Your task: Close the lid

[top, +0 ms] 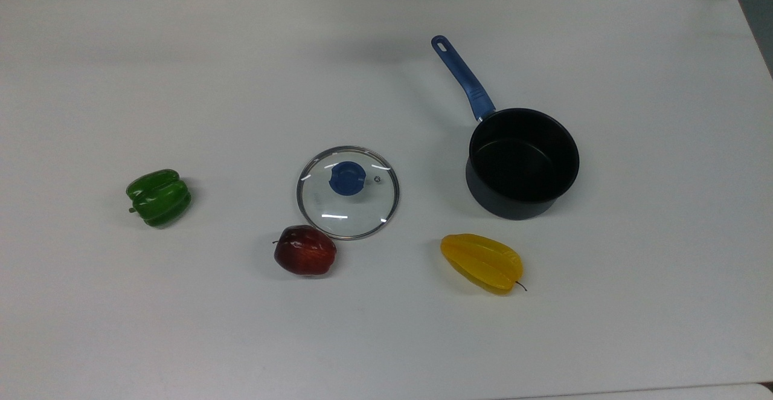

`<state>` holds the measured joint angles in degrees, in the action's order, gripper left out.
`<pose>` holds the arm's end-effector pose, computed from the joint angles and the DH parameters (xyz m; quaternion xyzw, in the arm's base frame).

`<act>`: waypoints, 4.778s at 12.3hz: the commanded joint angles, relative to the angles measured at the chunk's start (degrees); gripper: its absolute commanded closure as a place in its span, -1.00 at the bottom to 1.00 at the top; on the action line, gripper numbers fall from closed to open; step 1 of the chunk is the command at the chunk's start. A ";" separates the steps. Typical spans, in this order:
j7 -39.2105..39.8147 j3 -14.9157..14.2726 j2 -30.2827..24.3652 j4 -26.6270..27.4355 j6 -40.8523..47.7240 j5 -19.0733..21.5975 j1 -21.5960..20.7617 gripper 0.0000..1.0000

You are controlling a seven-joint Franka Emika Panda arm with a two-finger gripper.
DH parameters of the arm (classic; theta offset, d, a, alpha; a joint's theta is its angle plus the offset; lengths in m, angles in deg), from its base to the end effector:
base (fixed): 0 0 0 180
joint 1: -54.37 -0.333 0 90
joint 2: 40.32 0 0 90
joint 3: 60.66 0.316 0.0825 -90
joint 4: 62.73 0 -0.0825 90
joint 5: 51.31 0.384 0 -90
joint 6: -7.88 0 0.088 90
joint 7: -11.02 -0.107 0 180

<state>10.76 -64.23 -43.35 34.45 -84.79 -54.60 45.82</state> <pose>0.5384 0.0402 0.5983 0.9986 0.0429 -0.0117 0.0276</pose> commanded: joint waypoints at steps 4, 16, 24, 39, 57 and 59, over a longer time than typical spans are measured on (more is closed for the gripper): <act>-0.18 -0.74 -1.27 0.90 0.48 0.65 1.53 -1.00; -9.75 -0.65 11.98 -6.30 -10.56 2.41 1.09 -1.00; -8.88 -0.03 30.09 -11.93 -24.81 1.80 0.21 -1.00; -9.14 -0.03 35.03 -10.87 -29.49 1.27 -2.25 -0.51; -18.80 -0.38 28.87 -21.24 -10.32 -0.31 -14.97 0.07; -19.78 -0.21 29.57 -24.31 -11.20 -0.84 -17.80 0.07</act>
<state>-6.68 -63.71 -14.43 13.92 -95.84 -54.04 32.26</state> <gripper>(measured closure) 0.383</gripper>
